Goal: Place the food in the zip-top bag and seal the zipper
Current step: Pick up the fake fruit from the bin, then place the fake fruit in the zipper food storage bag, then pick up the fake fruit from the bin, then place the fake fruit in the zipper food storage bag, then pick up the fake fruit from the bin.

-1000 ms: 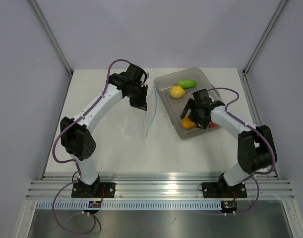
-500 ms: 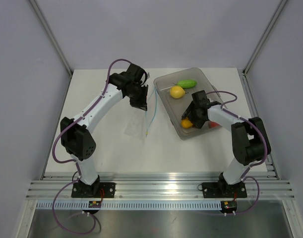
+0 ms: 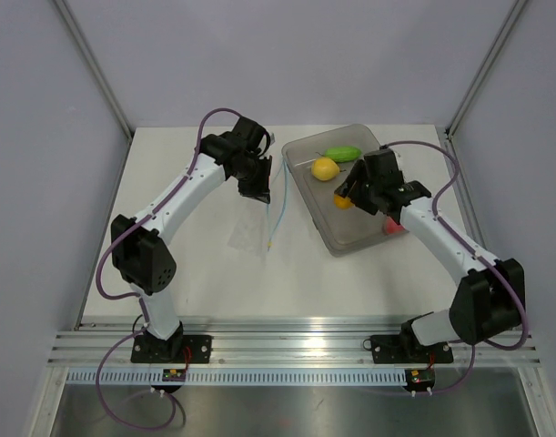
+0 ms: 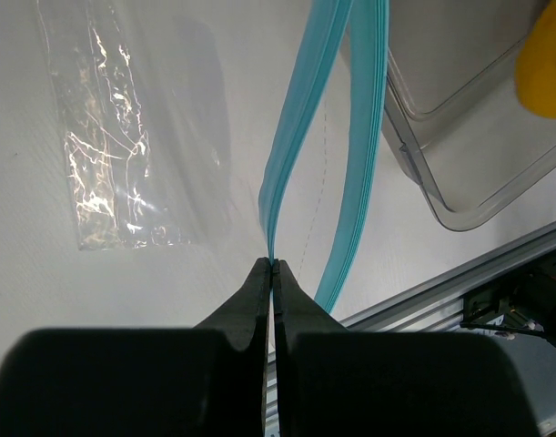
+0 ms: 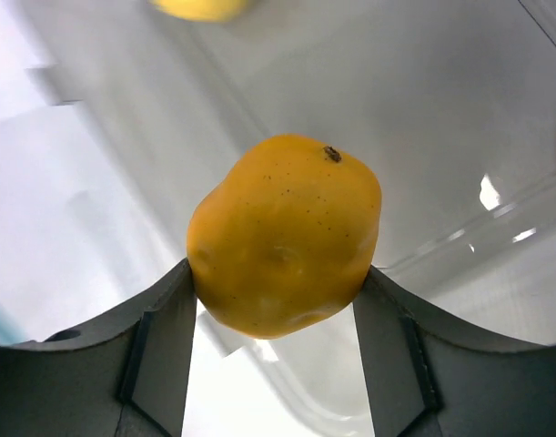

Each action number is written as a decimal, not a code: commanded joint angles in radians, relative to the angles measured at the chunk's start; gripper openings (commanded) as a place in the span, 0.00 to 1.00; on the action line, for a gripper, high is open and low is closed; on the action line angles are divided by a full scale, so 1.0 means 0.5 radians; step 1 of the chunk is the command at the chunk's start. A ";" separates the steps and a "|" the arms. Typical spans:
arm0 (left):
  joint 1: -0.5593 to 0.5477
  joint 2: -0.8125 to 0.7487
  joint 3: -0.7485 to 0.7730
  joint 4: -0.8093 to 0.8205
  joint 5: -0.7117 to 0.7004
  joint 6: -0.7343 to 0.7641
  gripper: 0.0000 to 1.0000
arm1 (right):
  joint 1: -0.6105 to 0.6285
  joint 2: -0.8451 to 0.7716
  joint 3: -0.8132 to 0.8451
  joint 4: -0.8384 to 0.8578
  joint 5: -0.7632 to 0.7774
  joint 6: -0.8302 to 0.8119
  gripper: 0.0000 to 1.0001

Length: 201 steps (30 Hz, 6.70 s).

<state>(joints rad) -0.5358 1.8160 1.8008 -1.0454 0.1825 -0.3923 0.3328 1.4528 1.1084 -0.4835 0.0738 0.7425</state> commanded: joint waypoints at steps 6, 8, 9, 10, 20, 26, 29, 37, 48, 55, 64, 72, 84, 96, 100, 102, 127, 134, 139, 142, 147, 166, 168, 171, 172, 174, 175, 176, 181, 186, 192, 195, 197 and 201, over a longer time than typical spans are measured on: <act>-0.005 0.016 0.102 0.020 -0.018 0.012 0.00 | 0.530 -0.111 0.501 -0.039 0.119 -0.141 0.37; -0.008 0.004 0.098 0.017 -0.021 0.012 0.00 | 0.607 -0.047 0.593 0.000 0.086 -0.132 0.37; -0.005 -0.003 0.095 0.017 -0.024 0.015 0.00 | 0.632 -0.025 0.612 0.019 0.064 -0.126 0.37; -0.005 -0.003 0.095 0.017 -0.025 0.018 0.00 | 0.672 -0.001 0.639 0.040 0.037 -0.117 0.37; -0.005 -0.009 0.141 -0.011 -0.025 0.018 0.00 | 0.758 0.306 0.649 0.283 -0.224 0.006 0.37; -0.008 -0.024 0.160 -0.017 -0.006 0.021 0.00 | 0.758 0.395 0.640 0.243 -0.160 0.003 0.37; -0.008 -0.027 0.175 -0.017 0.021 0.018 0.00 | 0.755 0.453 0.679 0.170 -0.071 -0.022 0.37; -0.005 -0.052 0.227 -0.020 0.126 0.015 0.00 | 0.758 0.570 0.777 0.050 -0.013 -0.061 0.42; -0.005 -0.015 0.203 -0.014 0.092 0.033 0.00 | 0.758 0.405 0.741 0.044 0.009 -0.095 0.92; 0.016 0.043 0.203 -0.011 0.074 0.036 0.00 | 0.752 0.126 0.612 0.013 0.366 -0.083 0.70; 0.038 0.062 0.249 -0.008 0.049 0.009 0.00 | 0.219 0.155 0.455 0.034 0.252 -0.153 0.84; 0.050 0.080 0.246 -0.011 0.064 0.009 0.00 | 0.031 0.974 1.096 -0.057 0.128 -0.282 0.99; 0.056 0.071 0.283 -0.057 0.064 0.042 0.00 | -0.009 1.671 1.906 -0.377 0.233 -0.466 0.99; 0.056 0.050 0.224 -0.029 0.086 0.045 0.00 | -0.006 1.938 2.189 -0.499 0.236 -0.537 1.00; 0.056 0.034 0.212 -0.026 0.077 0.048 0.00 | -0.009 1.951 2.201 -0.496 0.242 -0.534 0.99; 0.056 0.031 0.203 -0.017 0.074 0.048 0.00 | -0.012 1.896 2.155 -0.442 0.239 -0.528 0.91; 0.062 0.068 0.187 0.011 0.049 0.058 0.00 | 0.454 0.015 0.710 -0.223 0.211 -0.464 0.67; 0.065 0.065 0.187 0.020 0.074 0.051 0.00 | 0.773 0.033 0.734 -0.174 0.070 -0.344 0.67; 0.065 0.062 0.197 0.014 0.089 0.045 0.00 | 0.825 0.223 0.738 -0.113 0.034 -0.319 0.67; 0.065 0.050 0.200 0.008 0.098 0.051 0.00 | 0.825 0.318 0.741 -0.085 0.009 -0.319 0.69; 0.074 0.034 0.206 0.008 0.117 0.048 0.00 | 0.825 0.432 0.808 -0.122 0.030 -0.332 0.97; 0.111 0.034 0.197 0.035 0.135 0.027 0.00 | 0.118 0.097 0.538 -0.061 0.194 -0.197 0.92; 0.111 0.031 0.194 0.045 0.147 0.021 0.00 | 0.034 0.238 0.563 0.003 0.132 -0.050 0.95; 0.111 0.031 0.194 0.041 0.160 0.024 0.00 | -0.083 0.456 0.636 0.163 0.055 0.171 0.97; 0.111 0.034 0.194 0.038 0.163 0.030 0.00 | -0.101 0.578 0.667 0.203 0.055 0.220 0.97; 0.111 0.031 0.194 0.032 0.166 0.033 0.00 | -0.153 0.695 0.774 0.240 0.076 0.349 0.97; 0.111 0.028 0.197 0.029 0.169 0.033 0.00 | -0.165 0.754 0.814 0.273 0.079 0.386 0.97; 0.111 0.028 0.200 0.026 0.169 0.042 0.00 | -0.196 0.870 0.902 0.274 0.079 0.429 0.97; 0.111 0.022 0.209 0.011 0.175 0.058 0.00 | -0.242 1.156 1.081 0.338 0.110 0.610 0.96; 0.111 0.022 0.209 0.014 0.202 0.064 0.00 | -0.285 1.398 1.332 0.262 0.070 0.733 0.95; 0.111 0.016 0.194 0.017 0.209 0.073 0.00 | -0.288 1.659 1.596 0.154 0.122 0.788 0.95; 0.111 0.007 0.160 0.032 0.209 0.079 0.00 | -0.291 1.690 1.588 0.209 0.196 0.807 0.95; 0.114 0.007 0.151 0.035 0.212 0.085 0.00 | -0.288 1.724 1.612 0.231 0.224 0.816 0.95; 0.114 0.010 0.138 0.035 0.215 0.094 0.00 | -0.288 1.800 1.692 0.221 0.297 0.822 0.95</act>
<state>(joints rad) -0.4843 1.8565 1.8709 -1.0534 0.2626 -0.3630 0.1905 2.3363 1.8946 -0.3904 0.1547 1.1255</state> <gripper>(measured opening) 0.005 0.949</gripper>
